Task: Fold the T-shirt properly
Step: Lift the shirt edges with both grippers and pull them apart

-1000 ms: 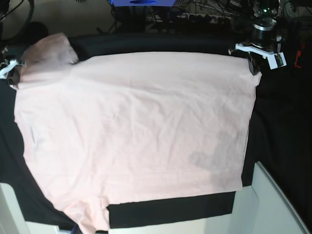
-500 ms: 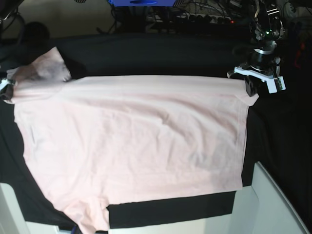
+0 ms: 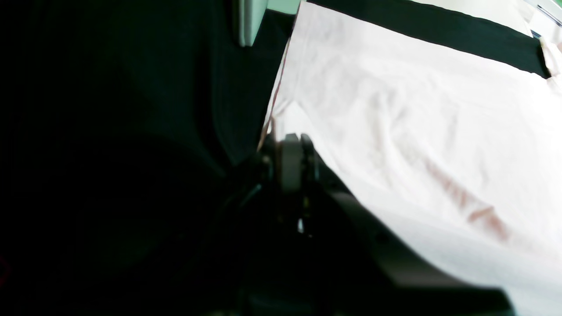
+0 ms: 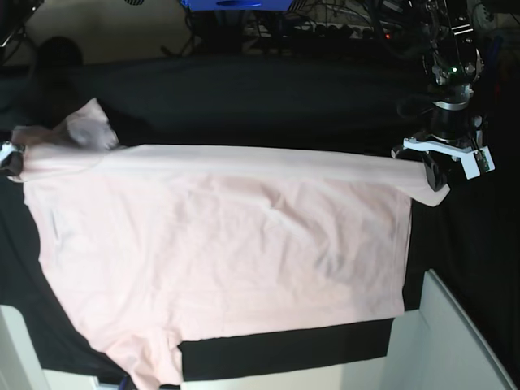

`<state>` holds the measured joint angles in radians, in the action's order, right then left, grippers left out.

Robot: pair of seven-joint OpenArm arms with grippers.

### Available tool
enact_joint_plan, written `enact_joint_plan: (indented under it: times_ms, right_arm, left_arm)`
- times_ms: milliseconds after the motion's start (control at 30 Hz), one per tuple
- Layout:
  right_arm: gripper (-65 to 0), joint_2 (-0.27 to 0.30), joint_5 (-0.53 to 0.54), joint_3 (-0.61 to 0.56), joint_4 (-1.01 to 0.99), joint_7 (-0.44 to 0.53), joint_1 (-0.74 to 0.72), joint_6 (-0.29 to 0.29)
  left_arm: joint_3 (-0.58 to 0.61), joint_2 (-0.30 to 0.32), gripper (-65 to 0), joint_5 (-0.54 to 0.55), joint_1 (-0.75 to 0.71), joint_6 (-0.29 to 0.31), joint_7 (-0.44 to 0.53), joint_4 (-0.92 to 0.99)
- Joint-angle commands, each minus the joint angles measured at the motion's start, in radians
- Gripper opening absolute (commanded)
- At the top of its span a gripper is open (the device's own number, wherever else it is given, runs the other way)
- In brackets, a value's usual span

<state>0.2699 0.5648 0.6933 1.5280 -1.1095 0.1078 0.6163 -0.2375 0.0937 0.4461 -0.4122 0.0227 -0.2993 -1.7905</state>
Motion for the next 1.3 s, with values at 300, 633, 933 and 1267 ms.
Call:
enact_joint_plan:
  times_ms: [300, 633, 933, 1267]
  right_arm:
    - [-64.9, 0.016, 0.01, -0.042, 0.022, -0.039, 0.003, -0.002]
    - [-64.9, 0.01, 0.016, -0.042, 0.144, -0.044, 0.145, -0.002]
    - [-64.9, -0.03, 0.016, -0.036, 0.245, -0.039, 0.251, 0.0]
    - [-64.9, -0.047, 0.018, -0.033, 0.334, -0.044, 0.31, 0.0]
  left_arm:
    - [-0.11, 0.004, -65.0, -0.002, -0.093, -0.011, 0.028, -0.116]
    - [-0.119, 0.007, -65.0, -0.002, -0.202, -0.007, 0.035, -0.118]
    - [-0.119, 0.005, -65.0, -0.007, -0.264, -0.007, 0.036, -0.136]
    - [-0.118, 0.005, -65.0, -0.007, -0.331, -0.005, 0.038, -0.145]
